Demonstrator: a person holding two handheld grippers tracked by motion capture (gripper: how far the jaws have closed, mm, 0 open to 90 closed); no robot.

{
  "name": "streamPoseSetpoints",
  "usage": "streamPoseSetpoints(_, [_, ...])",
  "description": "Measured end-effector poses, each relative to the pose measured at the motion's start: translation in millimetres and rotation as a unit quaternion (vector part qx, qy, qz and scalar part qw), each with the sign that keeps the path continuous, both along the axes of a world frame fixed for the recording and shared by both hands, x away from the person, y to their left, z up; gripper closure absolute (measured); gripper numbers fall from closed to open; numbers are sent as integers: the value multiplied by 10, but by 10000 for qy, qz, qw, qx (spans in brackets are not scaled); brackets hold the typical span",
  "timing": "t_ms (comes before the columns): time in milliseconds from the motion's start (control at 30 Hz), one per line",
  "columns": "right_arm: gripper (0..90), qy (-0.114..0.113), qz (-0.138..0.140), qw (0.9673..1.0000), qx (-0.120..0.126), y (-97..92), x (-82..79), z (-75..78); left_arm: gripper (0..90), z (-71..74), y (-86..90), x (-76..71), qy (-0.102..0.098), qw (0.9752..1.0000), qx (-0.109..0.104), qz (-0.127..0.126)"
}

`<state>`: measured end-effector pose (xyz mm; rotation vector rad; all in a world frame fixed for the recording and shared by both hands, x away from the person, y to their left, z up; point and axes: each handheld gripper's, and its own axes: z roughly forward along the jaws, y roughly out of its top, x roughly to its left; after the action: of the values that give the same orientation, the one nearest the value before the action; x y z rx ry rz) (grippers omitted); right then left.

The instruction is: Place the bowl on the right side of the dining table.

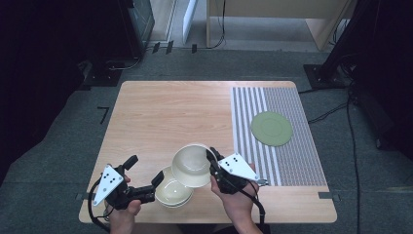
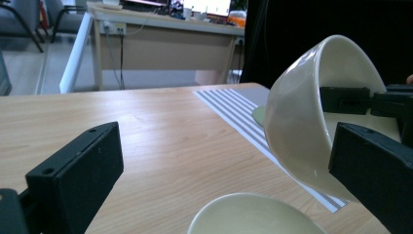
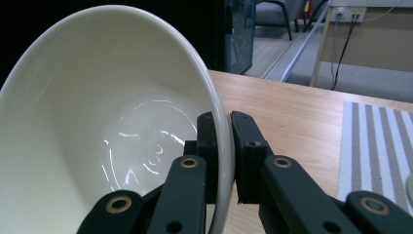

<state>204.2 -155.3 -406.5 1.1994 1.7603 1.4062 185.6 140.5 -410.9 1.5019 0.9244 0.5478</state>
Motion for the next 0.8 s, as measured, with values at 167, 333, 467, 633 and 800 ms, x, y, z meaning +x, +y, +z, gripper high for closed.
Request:
streamPoseSetpoints(167, [842,12,-124,9999,62,-91,26,22,0,-16,142,43,114,9997,-109,181])
streamPoseSetpoints(333, [841,19,-198,9998,86,-155,49,28,0,-86,286,111,294,9986,-86,425])
streamPoseSetpoints(467, [841,15,-256,9996,103,-203,61,42,0,-164,403,164,432,9972,-93,608])
streamPoseSetpoints(633, [841,-7,-308,9994,137,-256,67,67,0,-227,480,198,511,9958,-52,758])
streamPoseSetpoints(800, [841,-16,-407,9990,189,-345,80,97,0,-351,582,250,645,9933,23,955])
